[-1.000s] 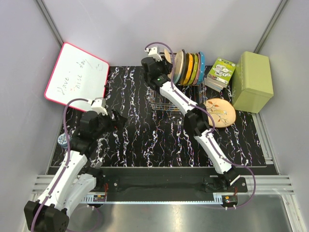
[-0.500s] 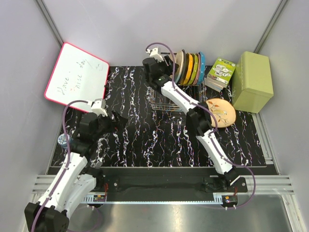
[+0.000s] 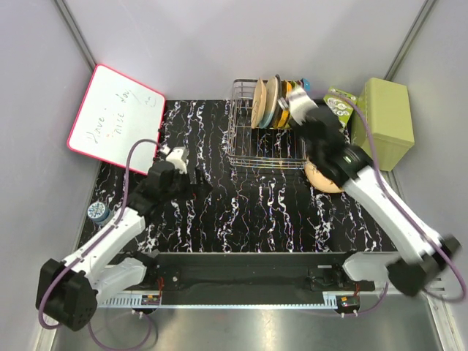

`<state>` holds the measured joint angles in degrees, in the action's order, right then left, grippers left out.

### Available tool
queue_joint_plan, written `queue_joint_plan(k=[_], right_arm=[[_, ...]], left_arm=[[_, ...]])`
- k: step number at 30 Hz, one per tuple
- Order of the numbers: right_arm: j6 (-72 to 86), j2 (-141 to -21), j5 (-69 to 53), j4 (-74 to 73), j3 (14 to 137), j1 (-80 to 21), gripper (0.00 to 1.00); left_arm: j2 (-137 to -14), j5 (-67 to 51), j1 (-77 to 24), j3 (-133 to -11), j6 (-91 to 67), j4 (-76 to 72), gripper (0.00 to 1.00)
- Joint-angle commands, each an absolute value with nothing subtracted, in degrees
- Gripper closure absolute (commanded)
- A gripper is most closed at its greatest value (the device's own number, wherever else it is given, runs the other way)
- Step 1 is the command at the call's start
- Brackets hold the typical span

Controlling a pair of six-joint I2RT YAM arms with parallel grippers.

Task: Load the plates into the dish rack

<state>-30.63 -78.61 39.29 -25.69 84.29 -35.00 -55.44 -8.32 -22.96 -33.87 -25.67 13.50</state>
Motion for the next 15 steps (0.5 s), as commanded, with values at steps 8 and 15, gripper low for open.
queue_joint_plan(k=[8,15], right_arm=[[-65.6,-41.0,12.8,-37.7,38.3,-29.7,0.16],[-69.7,-41.7,9.5,-24.7,25.1,-29.6,0.26]], left_arm=[[-61.9,-0.1,-23.5,-47.4,-14.7,13.4,0.01],[-62.8,-0.1,-19.9,-48.0,-14.3,15.5,0.01]])
